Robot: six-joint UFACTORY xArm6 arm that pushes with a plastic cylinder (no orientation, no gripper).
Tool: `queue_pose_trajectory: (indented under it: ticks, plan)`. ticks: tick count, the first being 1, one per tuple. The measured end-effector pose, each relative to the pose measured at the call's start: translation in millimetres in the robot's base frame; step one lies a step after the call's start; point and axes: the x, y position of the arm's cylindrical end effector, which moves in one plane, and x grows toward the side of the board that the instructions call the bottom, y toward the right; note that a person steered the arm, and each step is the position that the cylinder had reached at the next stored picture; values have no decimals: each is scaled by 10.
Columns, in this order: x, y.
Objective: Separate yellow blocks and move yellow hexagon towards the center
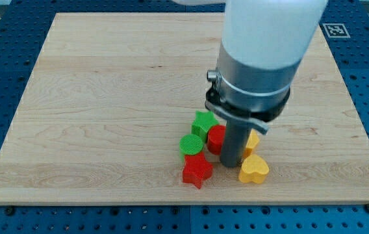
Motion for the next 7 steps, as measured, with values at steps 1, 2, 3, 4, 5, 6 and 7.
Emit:
queue_pose_trajectory:
  ticks: [1,2,3,4,5,6,7]
  plan:
    - [175,-6]
    - [541,4]
    - [601,25]
    - [606,227]
    - [543,610]
    - [451,681]
    - [612,672]
